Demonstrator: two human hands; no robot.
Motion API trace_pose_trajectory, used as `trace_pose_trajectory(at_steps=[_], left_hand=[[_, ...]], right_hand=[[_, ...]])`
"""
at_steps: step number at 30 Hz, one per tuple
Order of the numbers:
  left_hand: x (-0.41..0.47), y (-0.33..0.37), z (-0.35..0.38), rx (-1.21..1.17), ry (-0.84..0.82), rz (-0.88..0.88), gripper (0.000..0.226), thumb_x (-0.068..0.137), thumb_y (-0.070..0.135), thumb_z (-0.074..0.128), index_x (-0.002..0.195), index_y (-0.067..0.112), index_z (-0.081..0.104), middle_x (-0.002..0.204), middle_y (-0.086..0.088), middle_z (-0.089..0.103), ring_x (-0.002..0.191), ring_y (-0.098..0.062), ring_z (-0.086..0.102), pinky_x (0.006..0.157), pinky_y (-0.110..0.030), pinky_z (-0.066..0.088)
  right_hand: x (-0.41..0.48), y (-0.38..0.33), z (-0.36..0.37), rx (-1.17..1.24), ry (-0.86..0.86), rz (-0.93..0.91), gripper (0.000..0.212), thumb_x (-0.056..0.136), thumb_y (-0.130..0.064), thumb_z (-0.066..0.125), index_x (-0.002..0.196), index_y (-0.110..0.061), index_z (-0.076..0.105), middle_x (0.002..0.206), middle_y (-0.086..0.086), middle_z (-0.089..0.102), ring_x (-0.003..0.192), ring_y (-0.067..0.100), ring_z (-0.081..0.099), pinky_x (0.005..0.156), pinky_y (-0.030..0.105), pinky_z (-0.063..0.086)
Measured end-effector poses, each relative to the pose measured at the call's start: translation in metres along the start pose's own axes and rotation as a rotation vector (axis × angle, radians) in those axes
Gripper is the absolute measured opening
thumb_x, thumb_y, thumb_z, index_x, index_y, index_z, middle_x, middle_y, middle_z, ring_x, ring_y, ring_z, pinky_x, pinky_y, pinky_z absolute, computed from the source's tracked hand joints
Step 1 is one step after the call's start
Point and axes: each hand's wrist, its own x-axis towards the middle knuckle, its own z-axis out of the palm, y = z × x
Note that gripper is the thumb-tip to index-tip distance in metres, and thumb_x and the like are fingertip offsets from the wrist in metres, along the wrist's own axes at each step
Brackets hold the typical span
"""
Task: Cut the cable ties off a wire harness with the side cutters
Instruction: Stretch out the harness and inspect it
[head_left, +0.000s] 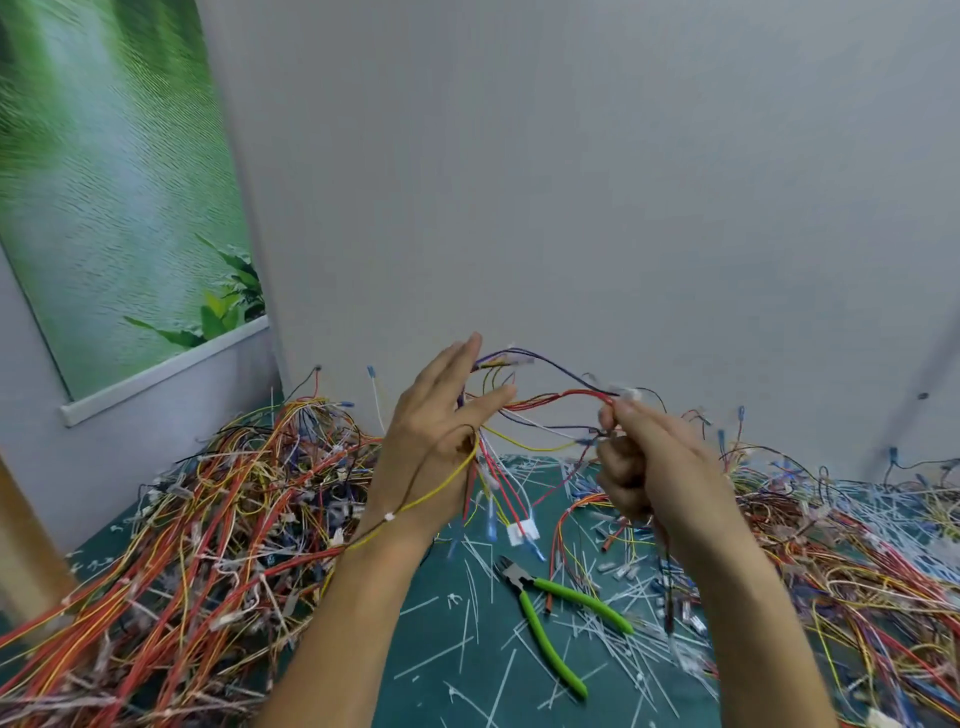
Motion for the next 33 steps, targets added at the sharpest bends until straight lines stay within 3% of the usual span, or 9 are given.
trace_pose_trajectory(at_steps=[6,10,14,16,19,24,26,29,33], left_hand=[[-0.007,0.006,0.020,0.085,-0.125,-0.052,0.042,0.087,0.006,0.044,0.116,0.008,0.075,0.152,-0.020,0.046,0.139,-0.040,0.045,0.100,-0.053,0.047],[-0.008,0.001,0.026,0.140,-0.175,-0.062,0.042,0.083,0.002,0.064,0.123,0.013,0.071,0.160,-0.012,0.037,0.146,-0.033,0.037,0.104,-0.048,0.040],[-0.007,0.003,0.022,0.097,-0.124,-0.048,0.044,0.090,0.008,0.048,0.130,0.010,0.067,0.160,-0.011,0.038,0.146,-0.030,0.035,0.108,-0.047,0.041],[-0.006,0.006,0.021,0.021,-0.079,-0.036,0.050,0.090,0.008,0.037,0.132,0.005,0.064,0.157,-0.011,0.043,0.146,-0.029,0.037,0.112,-0.048,0.042],[-0.003,0.010,0.023,-0.103,0.070,0.002,0.042,0.090,-0.013,0.055,0.130,-0.001,0.064,0.148,-0.012,0.053,0.141,-0.028,0.046,0.114,-0.044,0.041],[0.000,0.005,0.007,-0.233,0.325,-0.042,0.049,0.085,0.008,0.081,0.131,0.004,0.064,0.137,-0.003,0.061,0.130,-0.021,0.056,0.107,-0.035,0.047],[0.001,-0.001,-0.002,-0.226,0.316,-0.107,0.048,0.084,0.013,0.082,0.129,0.009,0.066,0.131,0.000,0.063,0.121,-0.016,0.058,0.096,-0.035,0.052],[0.001,-0.015,-0.017,-0.310,0.038,-0.277,0.054,0.079,0.020,0.086,0.129,0.024,0.065,0.115,0.013,0.069,0.100,-0.005,0.063,0.083,-0.032,0.052],[-0.008,-0.027,-0.030,-0.551,-0.665,-0.520,0.082,0.072,0.029,0.091,0.143,0.033,0.050,0.115,0.019,0.071,0.101,-0.005,0.069,0.093,-0.038,0.057]], right_hand=[[0.000,0.016,0.030,-0.451,-0.099,-0.040,0.068,0.084,-0.081,0.052,0.084,-0.013,0.050,0.054,-0.011,0.036,0.045,0.009,0.038,0.046,0.023,0.032],[0.001,0.024,0.033,-0.488,-0.211,0.027,0.069,0.064,-0.076,0.079,0.105,-0.025,0.056,0.054,-0.010,0.047,0.046,0.009,0.044,0.047,0.021,0.035],[0.002,0.023,0.032,-0.567,-0.183,0.006,0.074,0.062,-0.074,0.079,0.118,-0.033,0.054,0.061,-0.006,0.057,0.054,0.005,0.055,0.052,0.016,0.040],[0.002,0.022,0.029,-0.576,-0.232,-0.032,0.057,0.073,-0.067,0.078,0.110,-0.028,0.061,0.060,-0.004,0.056,0.053,0.009,0.054,0.054,0.022,0.041],[0.001,0.021,0.023,-0.505,-0.301,-0.098,0.035,0.093,-0.045,0.074,0.083,-0.013,0.063,0.053,-0.006,0.050,0.046,0.012,0.043,0.049,0.021,0.035],[0.008,0.021,0.017,-0.466,-0.075,-0.251,0.024,0.097,-0.031,0.070,0.075,-0.036,0.066,0.056,-0.017,0.047,0.053,-0.001,0.040,0.054,0.016,0.031],[0.011,0.022,0.011,-0.442,0.043,-0.294,0.013,0.097,-0.029,0.071,0.085,-0.026,0.069,0.063,-0.012,0.048,0.060,0.006,0.042,0.059,0.024,0.032],[0.014,0.022,0.000,-0.431,0.187,-0.322,0.011,0.098,-0.031,0.070,0.093,-0.021,0.070,0.069,-0.003,0.050,0.063,0.010,0.043,0.059,0.027,0.034],[0.015,0.023,-0.010,-0.461,0.298,-0.334,0.013,0.098,-0.036,0.069,0.092,-0.024,0.070,0.068,0.003,0.049,0.059,0.007,0.039,0.055,0.023,0.033]])
